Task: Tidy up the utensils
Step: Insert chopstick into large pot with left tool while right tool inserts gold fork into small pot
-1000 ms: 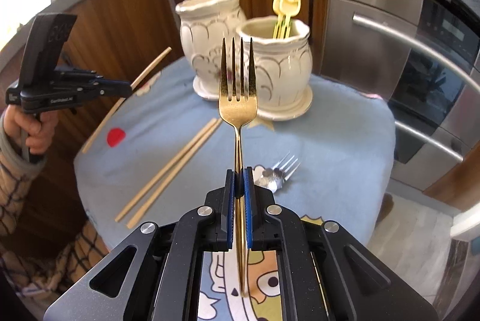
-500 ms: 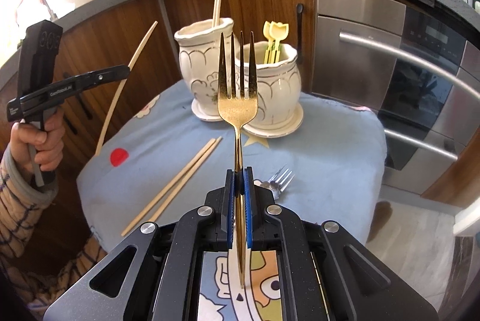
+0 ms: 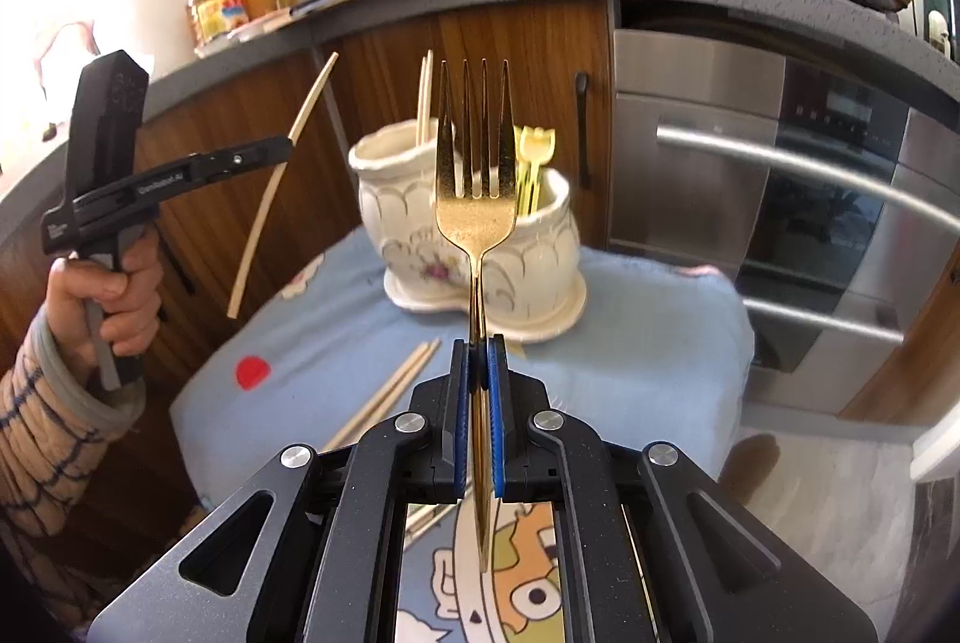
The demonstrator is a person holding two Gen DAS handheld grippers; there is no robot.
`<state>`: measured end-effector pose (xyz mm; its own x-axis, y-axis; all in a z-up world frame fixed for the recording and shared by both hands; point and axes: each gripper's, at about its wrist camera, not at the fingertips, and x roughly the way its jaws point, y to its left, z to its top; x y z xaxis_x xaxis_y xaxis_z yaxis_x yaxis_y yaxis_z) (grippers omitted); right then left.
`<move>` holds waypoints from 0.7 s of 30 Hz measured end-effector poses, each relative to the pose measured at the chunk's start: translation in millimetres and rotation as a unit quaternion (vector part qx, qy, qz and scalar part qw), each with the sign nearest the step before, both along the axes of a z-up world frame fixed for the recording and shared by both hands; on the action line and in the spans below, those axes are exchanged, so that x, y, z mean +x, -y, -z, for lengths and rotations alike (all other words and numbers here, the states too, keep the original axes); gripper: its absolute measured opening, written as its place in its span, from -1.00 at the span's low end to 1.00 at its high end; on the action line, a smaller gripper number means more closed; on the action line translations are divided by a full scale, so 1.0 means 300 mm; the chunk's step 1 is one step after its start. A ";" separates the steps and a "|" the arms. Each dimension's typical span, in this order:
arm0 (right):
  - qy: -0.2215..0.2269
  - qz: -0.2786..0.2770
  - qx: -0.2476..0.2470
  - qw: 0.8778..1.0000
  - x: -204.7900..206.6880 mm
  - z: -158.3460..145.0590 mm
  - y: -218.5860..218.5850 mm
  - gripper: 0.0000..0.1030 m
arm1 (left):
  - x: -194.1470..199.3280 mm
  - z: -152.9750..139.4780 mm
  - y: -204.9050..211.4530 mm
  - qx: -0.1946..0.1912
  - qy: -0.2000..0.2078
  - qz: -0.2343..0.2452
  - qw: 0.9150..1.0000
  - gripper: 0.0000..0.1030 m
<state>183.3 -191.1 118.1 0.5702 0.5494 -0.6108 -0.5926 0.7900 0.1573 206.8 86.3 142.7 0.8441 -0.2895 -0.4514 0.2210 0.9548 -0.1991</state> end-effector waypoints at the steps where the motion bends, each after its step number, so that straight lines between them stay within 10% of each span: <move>1: 0.002 0.000 0.003 1.000 0.005 -0.011 0.000 -0.87 | 0.010 -0.012 0.005 0.000 0.003 0.000 1.000 -0.92; 21: 0.055 0.002 0.079 0.995 0.225 -0.219 -0.086 -0.86 | 0.218 -0.194 0.026 -0.014 0.089 -0.039 0.995 -0.92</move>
